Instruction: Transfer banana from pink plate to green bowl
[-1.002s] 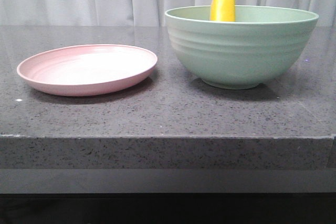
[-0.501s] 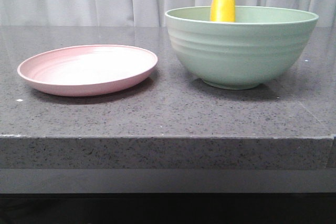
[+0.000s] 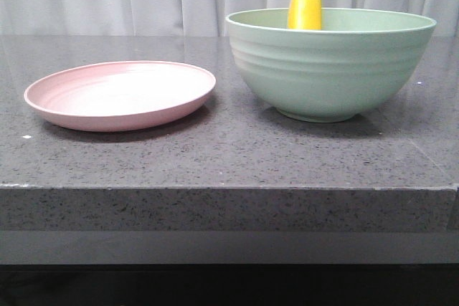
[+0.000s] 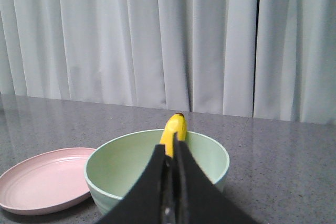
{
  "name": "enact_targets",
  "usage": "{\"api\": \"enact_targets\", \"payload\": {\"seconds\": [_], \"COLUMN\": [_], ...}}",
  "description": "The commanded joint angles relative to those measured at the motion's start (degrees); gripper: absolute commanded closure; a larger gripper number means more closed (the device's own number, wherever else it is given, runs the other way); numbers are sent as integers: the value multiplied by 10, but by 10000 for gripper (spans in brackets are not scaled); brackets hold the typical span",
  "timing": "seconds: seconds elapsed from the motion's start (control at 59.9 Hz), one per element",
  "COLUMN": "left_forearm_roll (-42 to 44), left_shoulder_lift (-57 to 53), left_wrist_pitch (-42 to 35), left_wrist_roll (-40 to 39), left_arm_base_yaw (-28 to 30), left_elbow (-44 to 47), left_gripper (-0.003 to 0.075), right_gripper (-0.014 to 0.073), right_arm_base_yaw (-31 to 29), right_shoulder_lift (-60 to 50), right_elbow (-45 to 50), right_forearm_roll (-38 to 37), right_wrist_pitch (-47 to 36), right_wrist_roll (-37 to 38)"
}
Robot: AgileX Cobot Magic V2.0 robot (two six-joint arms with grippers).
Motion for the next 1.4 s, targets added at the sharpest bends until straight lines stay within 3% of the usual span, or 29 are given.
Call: {"api": "enact_targets", "payload": {"seconds": [0.0, 0.267, 0.701, 0.885, 0.935, 1.386], "left_forearm_roll": [-5, 11, 10, -2, -10, -10], "left_shoulder_lift": [6, 2, -63, -63, -63, -62], "left_wrist_pitch": [-48, -50, -72, -209, -174, -168], "left_wrist_roll": [-6, -6, -6, -6, -6, -6], "left_arm_base_yaw": [1, 4, 136, 138, 138, 138], "left_elbow": [-15, -3, 118, 209, 202, 206], "left_gripper": [741, 741, 741, 741, 741, 741], "right_gripper": [701, 701, 701, 701, 701, 701], "right_arm_base_yaw": [-5, -5, -5, -5, -5, -5], "right_shoulder_lift": [5, 5, 5, 5, 5, 6], "right_elbow": [-15, -15, -15, -15, -15, -15], "right_forearm_roll": [0, 0, 0, 0, 0, 0], "right_wrist_pitch": [-3, -3, 0, 0, 0, 0], "right_wrist_roll": [-6, -6, -6, -6, -6, -6]}}
